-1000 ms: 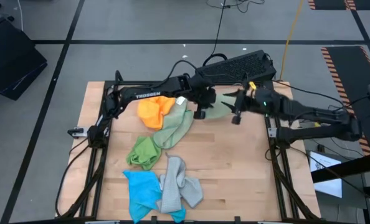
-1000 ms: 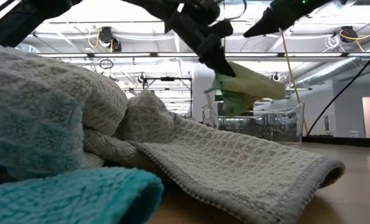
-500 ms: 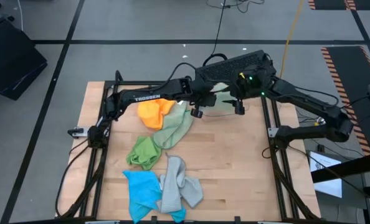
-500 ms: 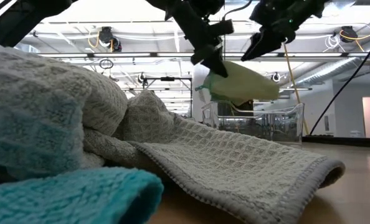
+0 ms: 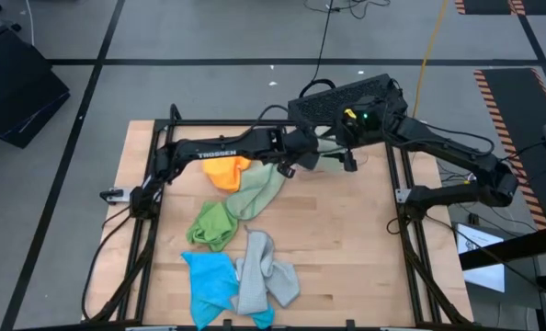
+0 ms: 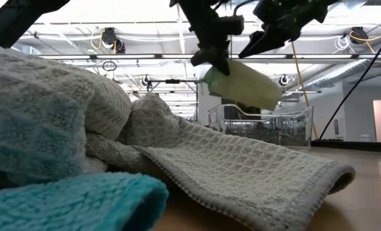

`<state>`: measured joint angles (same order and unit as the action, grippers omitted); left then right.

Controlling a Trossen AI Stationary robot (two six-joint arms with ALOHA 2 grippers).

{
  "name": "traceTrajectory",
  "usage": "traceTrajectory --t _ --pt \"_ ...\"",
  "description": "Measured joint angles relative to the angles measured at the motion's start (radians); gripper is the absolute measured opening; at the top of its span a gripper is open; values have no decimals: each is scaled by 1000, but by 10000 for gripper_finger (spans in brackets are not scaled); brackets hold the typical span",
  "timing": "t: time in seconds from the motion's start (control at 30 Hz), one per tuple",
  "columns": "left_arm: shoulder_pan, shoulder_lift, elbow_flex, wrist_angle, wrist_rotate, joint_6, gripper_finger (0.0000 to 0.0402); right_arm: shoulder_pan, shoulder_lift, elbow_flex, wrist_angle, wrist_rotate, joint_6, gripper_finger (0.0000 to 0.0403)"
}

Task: Fold microfiber towels
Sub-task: Put the folded light green microfiber towel into the transparent bin

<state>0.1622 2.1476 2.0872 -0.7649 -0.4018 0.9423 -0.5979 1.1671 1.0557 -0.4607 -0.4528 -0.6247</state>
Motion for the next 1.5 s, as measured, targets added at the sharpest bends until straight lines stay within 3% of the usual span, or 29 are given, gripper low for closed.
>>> traceTrajectory --t 0.2,0.3,0.47,0.87,1.03,1.17,1.37,1.5 --pt "-4 -5 0 5 0 -55 22 36 6 -9 2 11 89 271" --pt "2 -5 0 4 0 -75 22 47 7 -46 14 67 91 272" --pt "7 -5 0 -1 10 -108 22 50 6 -127 147 114 154 273" --pt "5 -5 0 -2 34 -116 22 40 27 -155 141 192 134 264" --pt "5 -5 0 -3 36 -125 22 35 79 -155 113 194 131 218" --pt "14 -5 0 -10 50 -134 22 35 94 -156 104 275 109 155" --pt "73 -5 0 -26 296 -124 22 7 56 -138 64 366 59 27" --pt "124 -5 0 4 433 -145 27 -18 40 -137 14 369 34 21"
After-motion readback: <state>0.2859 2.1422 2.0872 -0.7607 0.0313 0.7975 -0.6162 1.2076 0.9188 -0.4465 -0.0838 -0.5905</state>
